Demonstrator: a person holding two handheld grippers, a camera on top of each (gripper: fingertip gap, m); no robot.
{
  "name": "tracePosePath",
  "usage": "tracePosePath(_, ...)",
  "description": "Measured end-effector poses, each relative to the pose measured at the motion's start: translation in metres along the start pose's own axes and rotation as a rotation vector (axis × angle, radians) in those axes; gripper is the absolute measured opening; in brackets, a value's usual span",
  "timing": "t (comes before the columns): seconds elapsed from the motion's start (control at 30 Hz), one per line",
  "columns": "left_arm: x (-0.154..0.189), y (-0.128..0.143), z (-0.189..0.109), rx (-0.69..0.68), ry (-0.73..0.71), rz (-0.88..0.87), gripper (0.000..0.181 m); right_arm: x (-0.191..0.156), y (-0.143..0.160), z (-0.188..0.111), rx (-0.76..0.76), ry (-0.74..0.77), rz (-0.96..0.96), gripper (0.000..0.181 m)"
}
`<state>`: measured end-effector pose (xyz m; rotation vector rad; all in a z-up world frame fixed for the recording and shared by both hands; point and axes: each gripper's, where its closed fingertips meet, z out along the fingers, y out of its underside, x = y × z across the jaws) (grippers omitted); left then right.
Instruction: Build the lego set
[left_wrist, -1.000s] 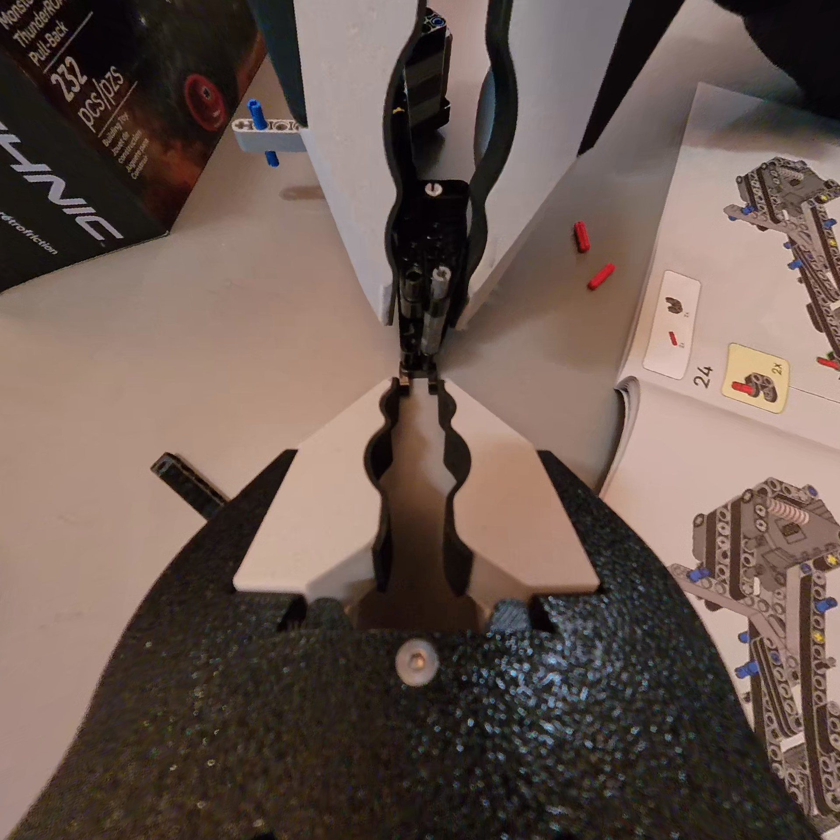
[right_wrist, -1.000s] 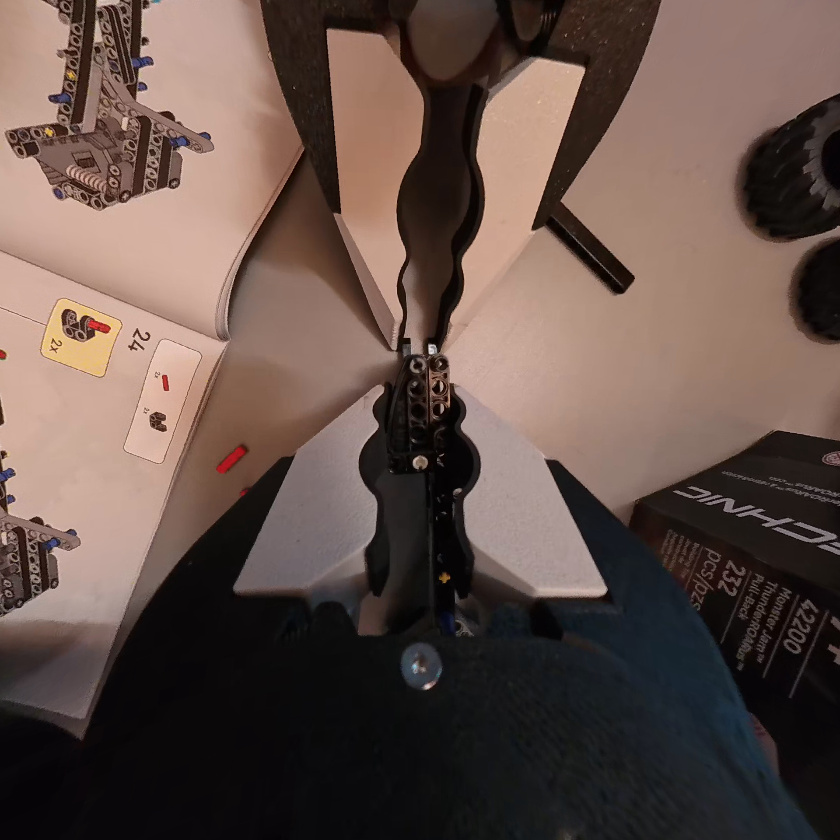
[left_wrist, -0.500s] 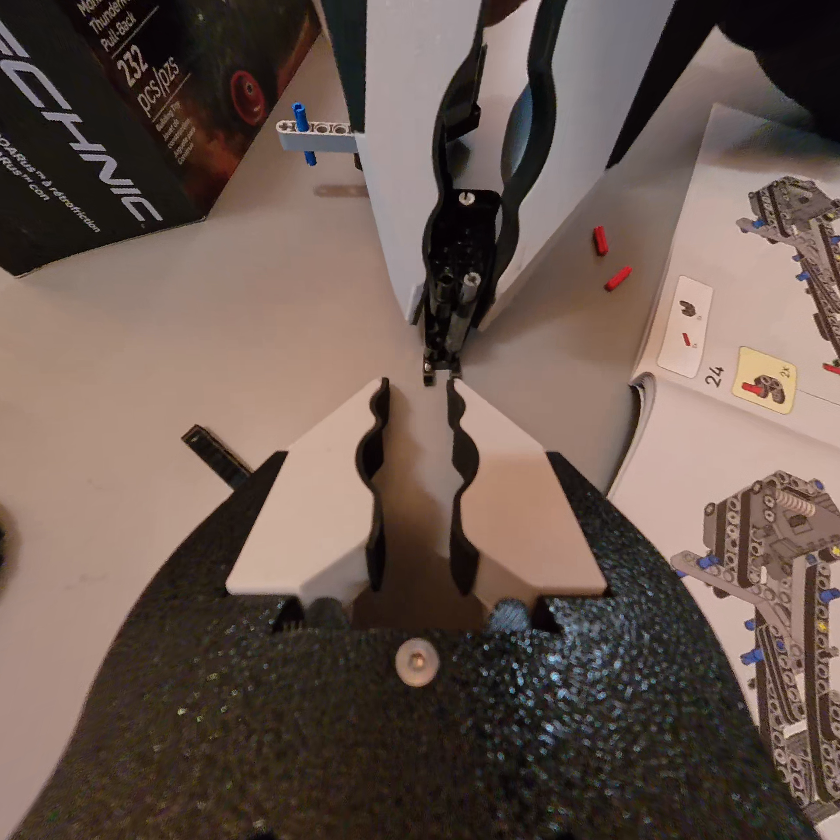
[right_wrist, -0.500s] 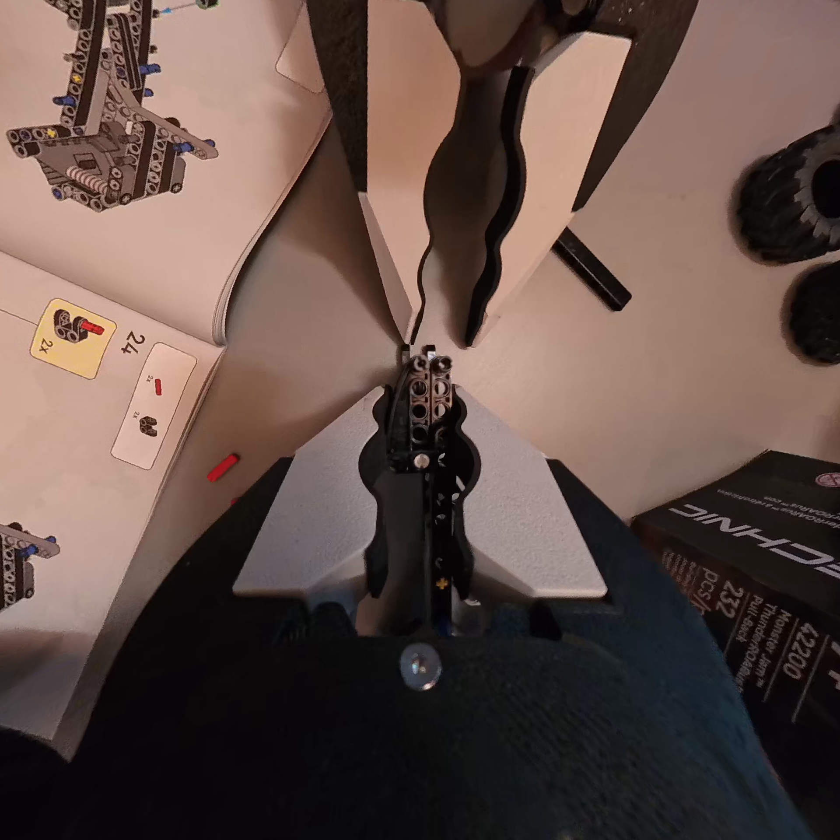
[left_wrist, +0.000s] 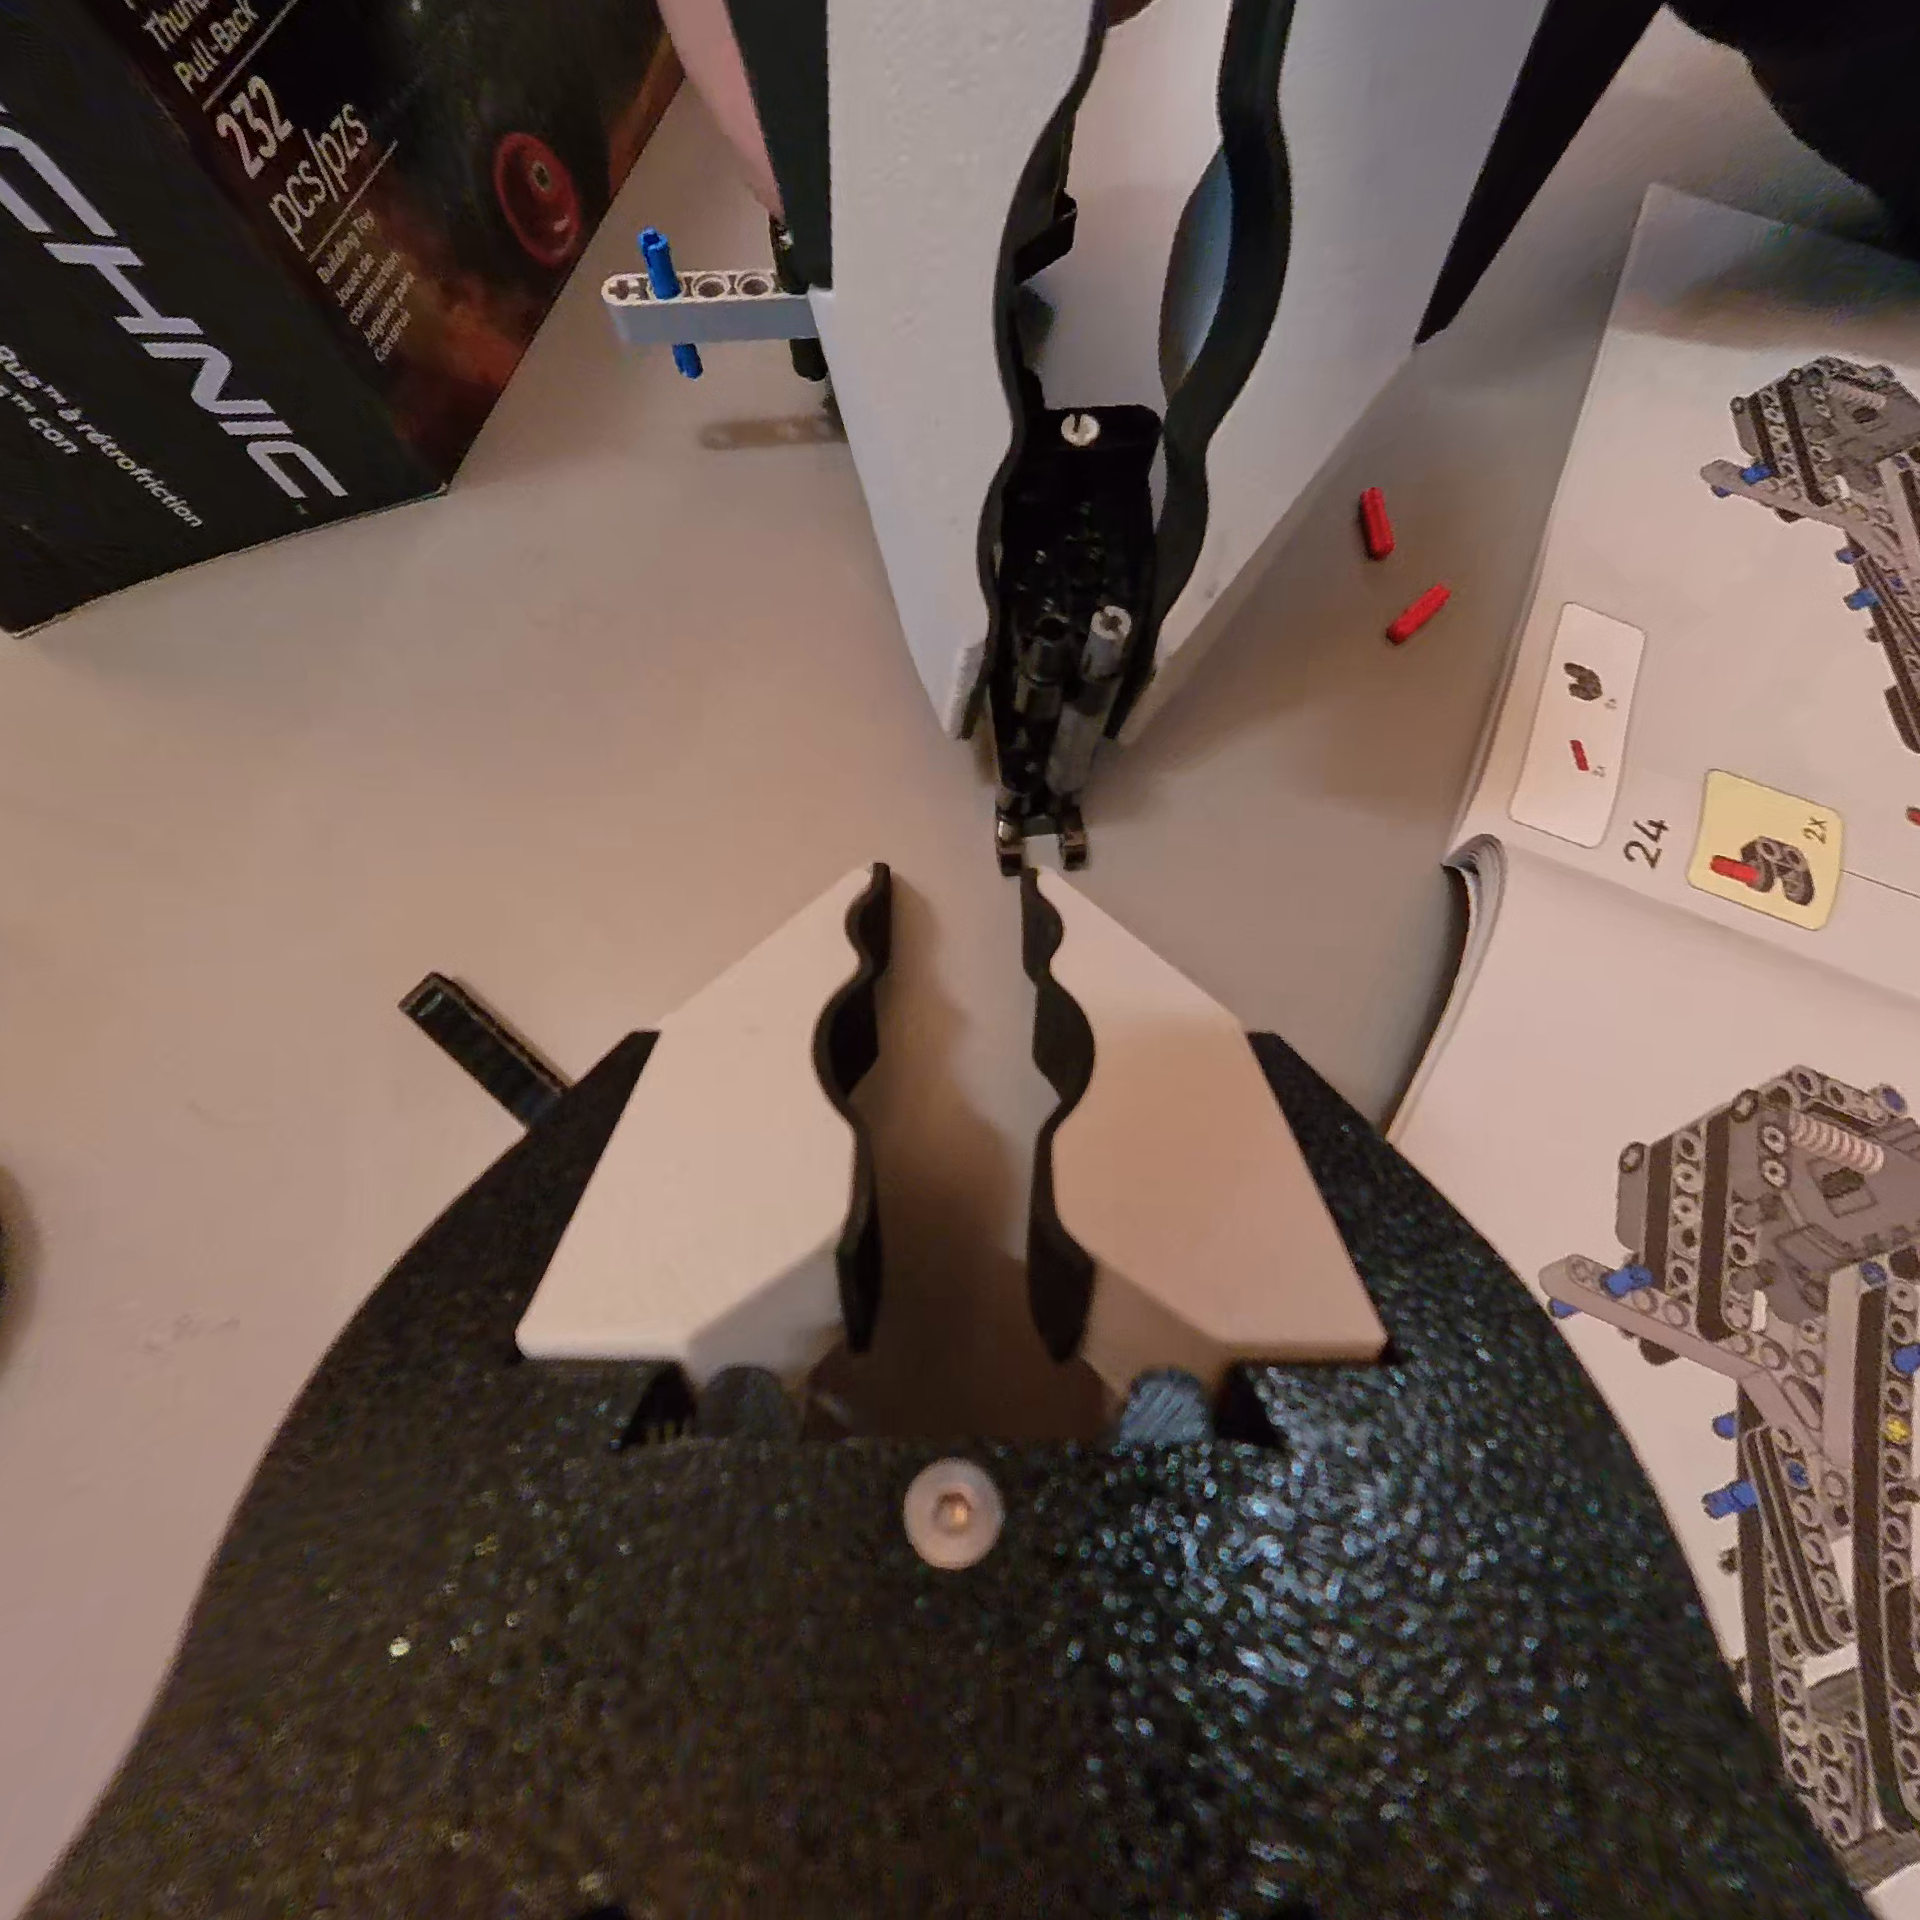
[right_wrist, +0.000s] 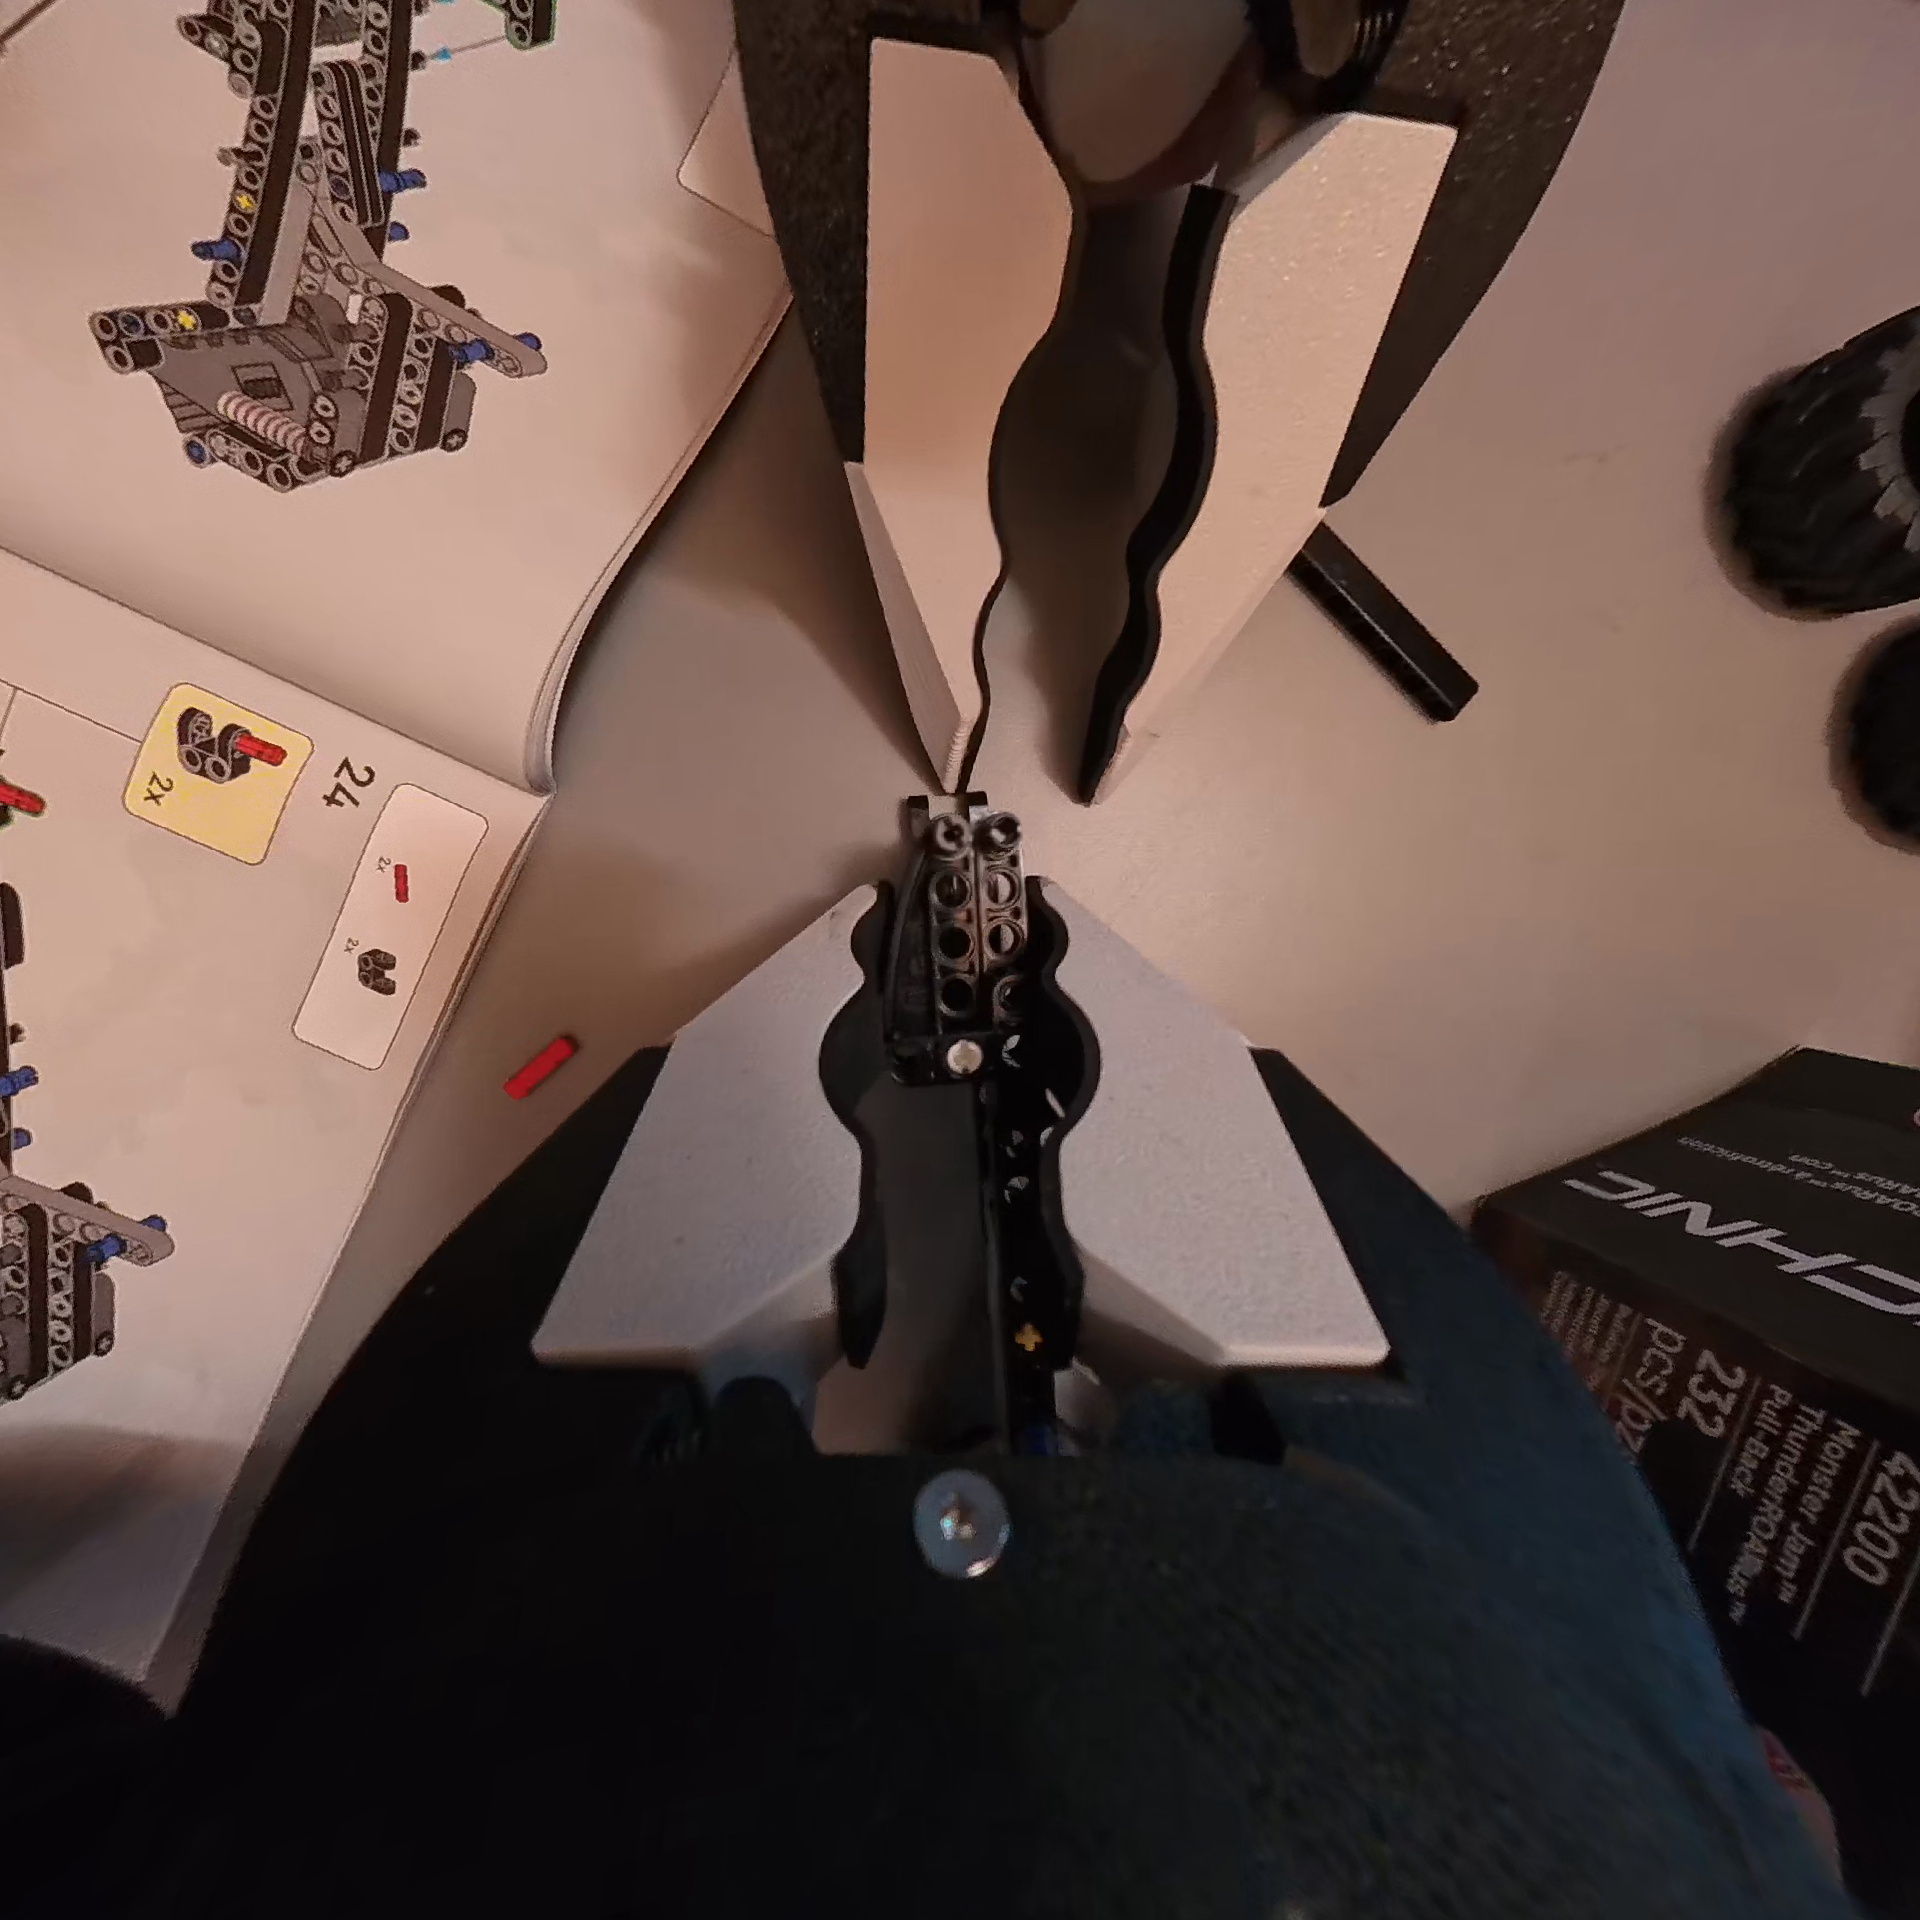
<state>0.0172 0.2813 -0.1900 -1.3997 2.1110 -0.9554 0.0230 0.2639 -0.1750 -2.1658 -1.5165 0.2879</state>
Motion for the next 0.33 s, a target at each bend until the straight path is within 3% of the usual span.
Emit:
tracePosePath(0.03, 0.0, 0.0, 0.0, 0.0, 0.001, -0.001, 0.023, 0.0, -0.001, 0.0, 0.016, 0.006, -0.009, 0.022)
tracePosePath(0.33, 0.001, -0.001, -0.002, 0.013, 0.007, 0.004, 0.023, -0.001, 0.013, -0.006, -0.014, 0.035, 0.027, 0.037)
